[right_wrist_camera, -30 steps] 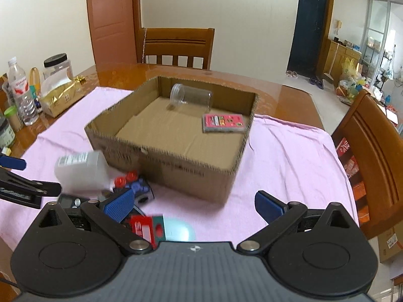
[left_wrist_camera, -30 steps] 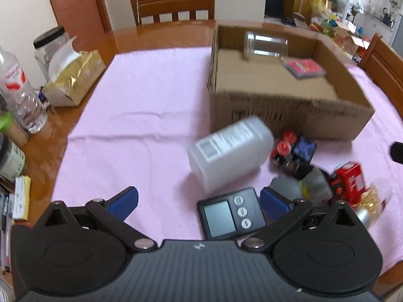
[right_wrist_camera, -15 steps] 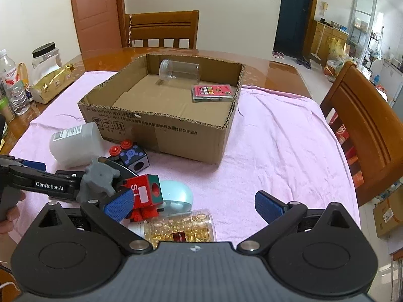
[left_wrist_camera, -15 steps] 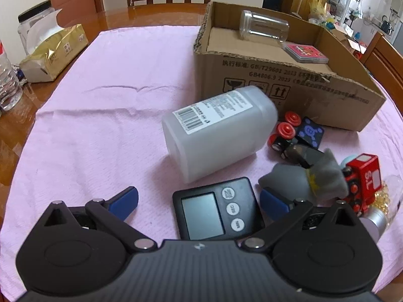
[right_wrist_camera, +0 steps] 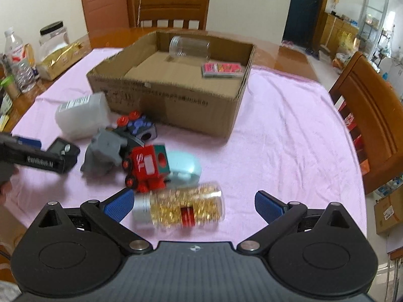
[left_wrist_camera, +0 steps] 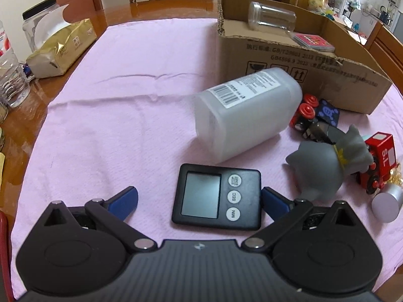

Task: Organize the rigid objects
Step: 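Grasp the black digital timer with the left tool while the right tool approaches the capsule bottle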

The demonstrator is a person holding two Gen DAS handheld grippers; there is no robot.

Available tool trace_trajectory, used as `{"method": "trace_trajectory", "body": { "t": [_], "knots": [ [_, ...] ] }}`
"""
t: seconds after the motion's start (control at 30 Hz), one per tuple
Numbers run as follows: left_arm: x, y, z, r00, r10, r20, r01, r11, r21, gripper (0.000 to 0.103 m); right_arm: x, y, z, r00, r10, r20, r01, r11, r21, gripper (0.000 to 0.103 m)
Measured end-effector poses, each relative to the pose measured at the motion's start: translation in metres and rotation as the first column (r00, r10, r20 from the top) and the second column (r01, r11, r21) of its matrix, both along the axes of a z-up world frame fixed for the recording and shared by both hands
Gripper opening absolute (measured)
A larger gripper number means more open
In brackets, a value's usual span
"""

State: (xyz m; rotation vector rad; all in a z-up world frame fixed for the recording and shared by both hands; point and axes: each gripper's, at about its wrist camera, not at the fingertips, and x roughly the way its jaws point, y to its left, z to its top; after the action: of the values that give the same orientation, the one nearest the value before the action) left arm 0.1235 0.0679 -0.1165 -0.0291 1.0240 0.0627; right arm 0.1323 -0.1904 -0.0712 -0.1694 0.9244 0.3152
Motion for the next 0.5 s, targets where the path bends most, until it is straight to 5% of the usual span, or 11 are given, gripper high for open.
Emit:
{"method": "trace_trajectory", "body": {
  "t": [0.5],
  "knots": [
    [0.001, 0.0, -0.001, 1.0, 0.004, -0.011, -0.004, 1.0, 0.001, 0.103, -0.009, 0.005, -0.055, 0.991, 0.057, -0.119, -0.06, 0.998, -0.022, 0.103]
  ]
}}
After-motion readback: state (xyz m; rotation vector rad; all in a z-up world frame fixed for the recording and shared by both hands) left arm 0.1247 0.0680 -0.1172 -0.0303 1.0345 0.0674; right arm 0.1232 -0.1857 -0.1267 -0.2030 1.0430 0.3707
